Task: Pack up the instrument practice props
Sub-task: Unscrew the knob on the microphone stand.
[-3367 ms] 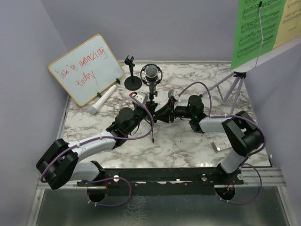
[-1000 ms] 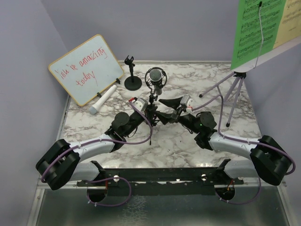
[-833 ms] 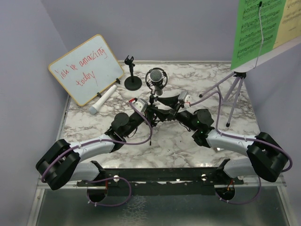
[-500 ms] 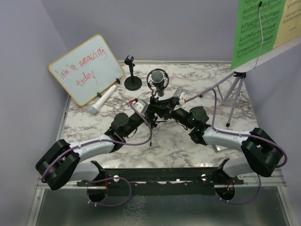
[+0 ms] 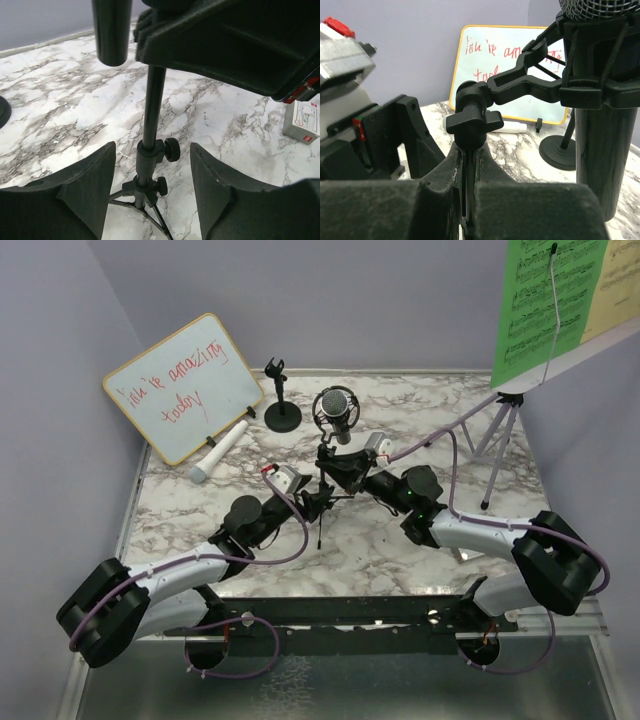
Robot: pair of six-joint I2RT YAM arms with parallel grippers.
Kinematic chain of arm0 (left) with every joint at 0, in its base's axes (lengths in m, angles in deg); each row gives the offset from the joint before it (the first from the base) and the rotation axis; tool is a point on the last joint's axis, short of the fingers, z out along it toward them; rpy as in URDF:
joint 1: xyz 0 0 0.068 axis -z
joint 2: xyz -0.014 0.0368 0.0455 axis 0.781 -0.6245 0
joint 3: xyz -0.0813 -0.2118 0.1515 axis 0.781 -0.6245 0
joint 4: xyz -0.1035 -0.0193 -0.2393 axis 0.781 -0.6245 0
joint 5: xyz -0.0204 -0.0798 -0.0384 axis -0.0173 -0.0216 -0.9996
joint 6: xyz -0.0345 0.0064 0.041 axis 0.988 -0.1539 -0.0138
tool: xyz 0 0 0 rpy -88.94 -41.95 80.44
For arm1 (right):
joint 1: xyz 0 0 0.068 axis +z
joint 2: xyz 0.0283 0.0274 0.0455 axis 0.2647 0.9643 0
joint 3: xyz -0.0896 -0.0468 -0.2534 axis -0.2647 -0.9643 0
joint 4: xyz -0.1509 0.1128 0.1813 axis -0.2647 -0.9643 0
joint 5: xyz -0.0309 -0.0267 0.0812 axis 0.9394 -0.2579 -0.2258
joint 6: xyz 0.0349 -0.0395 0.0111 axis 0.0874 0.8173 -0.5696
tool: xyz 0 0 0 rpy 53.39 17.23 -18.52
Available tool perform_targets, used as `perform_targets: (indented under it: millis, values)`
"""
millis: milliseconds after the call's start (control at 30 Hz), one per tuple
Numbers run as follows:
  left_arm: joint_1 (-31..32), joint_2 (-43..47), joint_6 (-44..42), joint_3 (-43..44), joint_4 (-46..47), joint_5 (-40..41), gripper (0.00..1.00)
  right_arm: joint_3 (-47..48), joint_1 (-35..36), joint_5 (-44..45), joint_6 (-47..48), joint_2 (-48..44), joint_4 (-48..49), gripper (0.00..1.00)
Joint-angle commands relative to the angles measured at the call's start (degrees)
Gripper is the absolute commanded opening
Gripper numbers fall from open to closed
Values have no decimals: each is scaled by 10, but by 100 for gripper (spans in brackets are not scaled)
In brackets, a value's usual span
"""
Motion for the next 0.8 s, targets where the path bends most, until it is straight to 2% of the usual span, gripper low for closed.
perform_targets:
  millis: [0, 267, 400, 567, 767]
  values:
    - [2, 52, 24, -27, -18, 52, 63, -8, -3, -21, 47, 21, -32, 0]
    - [2, 142, 39, -76, -62, 172, 71, -25, -2, -39, 52, 54, -2, 1]
    - [2, 166, 37, -86, -69, 203, 75, -34, -3, -33, 43, 66, 17, 1]
    - [2, 170, 35, -88, -71, 191, 76, -43, -3, -16, 45, 74, 14, 1]
    - [2, 128, 18, -56, -60, 100, 76, -32, -3, -32, 38, 65, 2, 0]
